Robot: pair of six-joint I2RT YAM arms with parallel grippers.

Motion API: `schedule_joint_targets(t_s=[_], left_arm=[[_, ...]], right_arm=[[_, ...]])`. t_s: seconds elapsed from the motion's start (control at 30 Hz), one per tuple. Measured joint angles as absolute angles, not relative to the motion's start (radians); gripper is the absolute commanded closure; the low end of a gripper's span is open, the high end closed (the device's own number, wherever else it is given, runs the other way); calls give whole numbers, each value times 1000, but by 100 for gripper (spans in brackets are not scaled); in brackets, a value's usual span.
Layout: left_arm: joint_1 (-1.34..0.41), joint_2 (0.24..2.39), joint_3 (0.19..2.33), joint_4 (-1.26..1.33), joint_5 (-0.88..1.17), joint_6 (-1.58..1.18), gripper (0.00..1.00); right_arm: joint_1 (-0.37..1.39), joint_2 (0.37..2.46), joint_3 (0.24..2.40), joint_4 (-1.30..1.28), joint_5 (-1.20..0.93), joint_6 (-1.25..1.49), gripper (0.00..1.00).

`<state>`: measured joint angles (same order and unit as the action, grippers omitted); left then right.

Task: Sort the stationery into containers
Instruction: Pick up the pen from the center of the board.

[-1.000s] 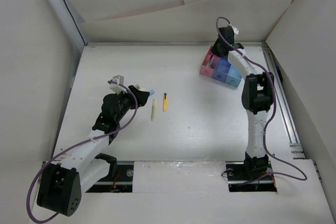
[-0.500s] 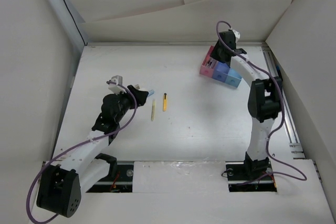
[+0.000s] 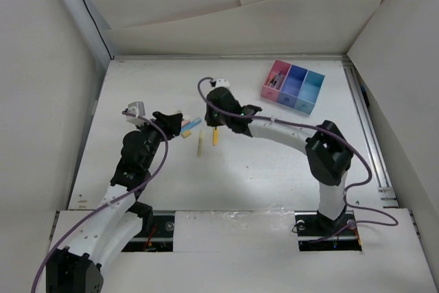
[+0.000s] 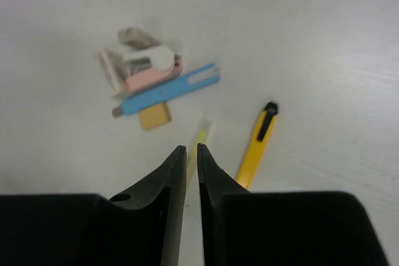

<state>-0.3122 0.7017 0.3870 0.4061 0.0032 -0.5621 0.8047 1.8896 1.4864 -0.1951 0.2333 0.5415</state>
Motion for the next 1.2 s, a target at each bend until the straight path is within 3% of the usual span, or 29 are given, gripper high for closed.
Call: schedule_joint_targets(t_s=[0.1,0.3,0.67,0.93,0.97,1.03,1.2], left_arm=[[-312,683,387,388,-20,-566,47],[-312,619,386,355,-60,-568,47],[-312,606,386,342,-81,-578,47],[-312,607,386,339,-80,-581,47],[-312,607,386,340,-80,-581,47],[-312,611,386,339,-80,-582,47],[-312,622,386,339,-79,-582,47]], right_arm=[[891,1943,1484,-198,242,547,64],[958,2086,1541,-243,288,558,60],[965,2182,1602,-280,356,598,77],[964,2198,1613,-277,369,621,75],[963,2198,1613,-277,369,622,78],[962,2198,1613,-277,368,625,92],[948,2176,1578,-253,355,629,98]])
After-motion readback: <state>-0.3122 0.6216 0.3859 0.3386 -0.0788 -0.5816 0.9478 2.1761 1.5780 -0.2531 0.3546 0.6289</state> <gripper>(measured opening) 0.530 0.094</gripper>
